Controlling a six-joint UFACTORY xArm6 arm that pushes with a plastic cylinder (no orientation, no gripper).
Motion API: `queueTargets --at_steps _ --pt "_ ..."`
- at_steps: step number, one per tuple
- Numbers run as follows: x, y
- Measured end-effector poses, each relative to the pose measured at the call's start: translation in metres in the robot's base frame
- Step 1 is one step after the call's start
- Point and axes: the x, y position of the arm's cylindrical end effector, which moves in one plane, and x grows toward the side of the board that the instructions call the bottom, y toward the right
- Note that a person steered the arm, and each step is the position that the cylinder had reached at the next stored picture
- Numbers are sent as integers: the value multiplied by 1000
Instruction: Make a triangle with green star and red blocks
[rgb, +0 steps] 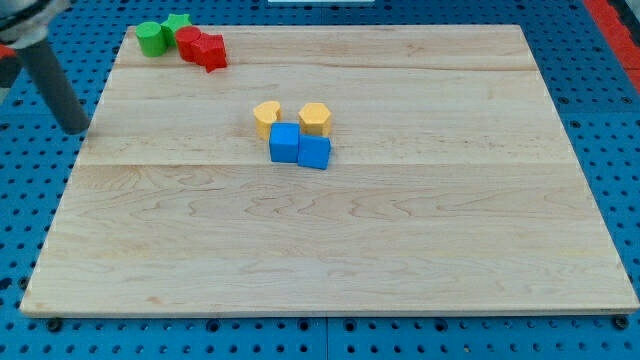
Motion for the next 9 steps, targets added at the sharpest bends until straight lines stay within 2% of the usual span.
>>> queueTargets --at_steps 1,2,3,5,6,8,9 --pt "-17 0" --pt "-72 0" --pt "-98 2" --pt "-184 35" --pt "-197 46" --pt "-190 180" --pt "-174 194"
